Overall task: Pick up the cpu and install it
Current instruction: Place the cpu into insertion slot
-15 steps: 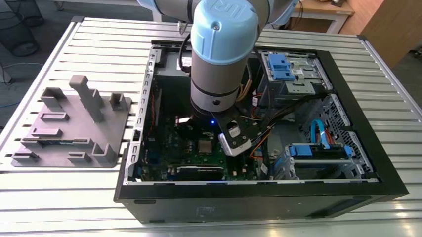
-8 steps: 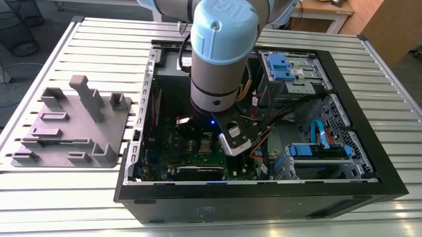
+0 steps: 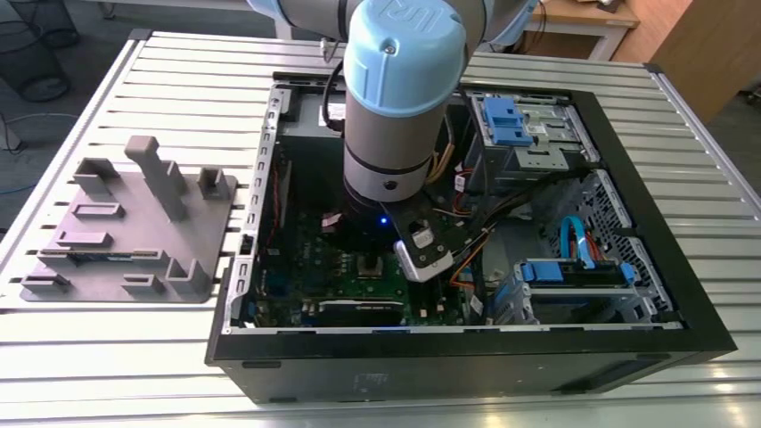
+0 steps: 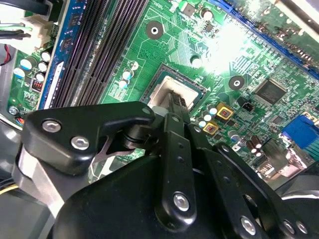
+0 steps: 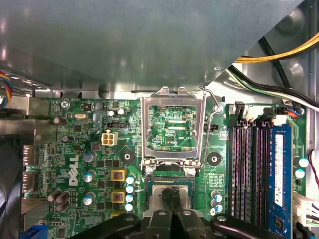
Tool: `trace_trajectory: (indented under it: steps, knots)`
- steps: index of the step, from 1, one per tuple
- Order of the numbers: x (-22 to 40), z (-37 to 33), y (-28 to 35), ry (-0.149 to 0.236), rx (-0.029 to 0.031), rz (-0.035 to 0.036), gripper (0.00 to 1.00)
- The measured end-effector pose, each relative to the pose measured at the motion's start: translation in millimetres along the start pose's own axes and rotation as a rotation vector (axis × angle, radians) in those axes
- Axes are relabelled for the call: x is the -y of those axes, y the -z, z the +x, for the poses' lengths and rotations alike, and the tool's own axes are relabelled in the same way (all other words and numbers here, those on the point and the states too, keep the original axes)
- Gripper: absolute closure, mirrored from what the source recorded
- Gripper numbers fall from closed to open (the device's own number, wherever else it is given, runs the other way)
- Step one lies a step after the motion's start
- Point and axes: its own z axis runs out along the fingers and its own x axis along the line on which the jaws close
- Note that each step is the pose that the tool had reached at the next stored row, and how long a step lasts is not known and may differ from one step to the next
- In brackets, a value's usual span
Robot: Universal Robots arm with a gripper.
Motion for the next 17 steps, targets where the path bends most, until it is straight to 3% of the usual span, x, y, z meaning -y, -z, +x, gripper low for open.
trace_trajectory:
  steps: [17]
  knots:
    - [1.4, 3.2, -4.9, -0.001, 0.0003, 0.0039, 0.89]
